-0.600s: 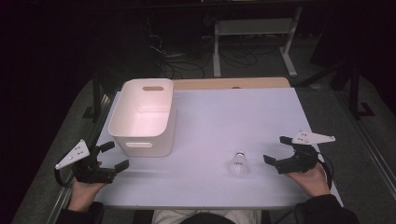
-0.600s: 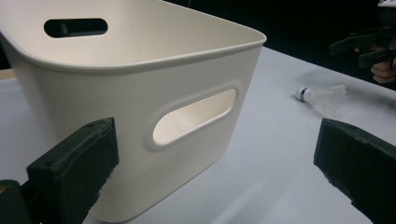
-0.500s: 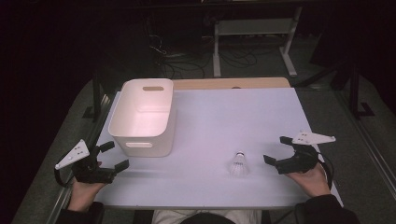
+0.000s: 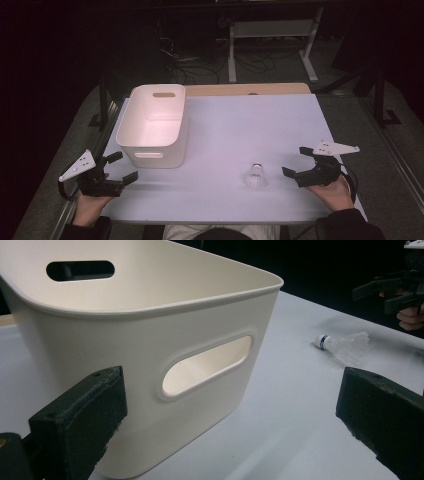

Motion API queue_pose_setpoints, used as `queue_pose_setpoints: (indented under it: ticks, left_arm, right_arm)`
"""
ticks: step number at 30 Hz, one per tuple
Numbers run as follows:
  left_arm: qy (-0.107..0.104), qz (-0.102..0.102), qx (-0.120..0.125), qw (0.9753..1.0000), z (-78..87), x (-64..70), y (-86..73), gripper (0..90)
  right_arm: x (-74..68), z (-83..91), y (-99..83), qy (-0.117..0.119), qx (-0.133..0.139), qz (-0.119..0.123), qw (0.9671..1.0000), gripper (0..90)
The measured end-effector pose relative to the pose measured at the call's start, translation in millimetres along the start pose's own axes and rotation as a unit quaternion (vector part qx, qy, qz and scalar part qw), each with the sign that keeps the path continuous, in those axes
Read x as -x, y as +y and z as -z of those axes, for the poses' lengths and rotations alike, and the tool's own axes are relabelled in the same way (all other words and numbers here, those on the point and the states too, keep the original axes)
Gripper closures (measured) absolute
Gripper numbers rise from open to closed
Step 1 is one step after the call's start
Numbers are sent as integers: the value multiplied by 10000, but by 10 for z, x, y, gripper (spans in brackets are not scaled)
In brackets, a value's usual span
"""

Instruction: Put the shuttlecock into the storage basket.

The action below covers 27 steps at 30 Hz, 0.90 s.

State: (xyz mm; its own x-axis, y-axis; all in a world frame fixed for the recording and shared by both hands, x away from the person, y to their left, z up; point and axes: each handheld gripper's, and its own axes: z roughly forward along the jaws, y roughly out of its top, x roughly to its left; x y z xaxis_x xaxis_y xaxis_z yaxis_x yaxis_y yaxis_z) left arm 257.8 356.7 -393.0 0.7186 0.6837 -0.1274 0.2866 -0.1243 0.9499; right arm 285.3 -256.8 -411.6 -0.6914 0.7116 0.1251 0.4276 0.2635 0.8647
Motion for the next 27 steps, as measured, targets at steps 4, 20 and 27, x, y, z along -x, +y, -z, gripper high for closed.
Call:
queue_pose_setpoints:
  ticks: [4,20,27]
  left_arm:
    - [-3,3,-6,10000,0,2,-1,0]
    - [7,5,-14,10000,1,2,-3,0]
    - [16,18,0,10000,4,5,-3,0]
  right_arm:
    - [-6,1,7,17,-23,-1,10000,0]
    - [6,-24,65,162,-377,49,9991,67]
    - [21,-9,87,243,-472,72,9986,125]
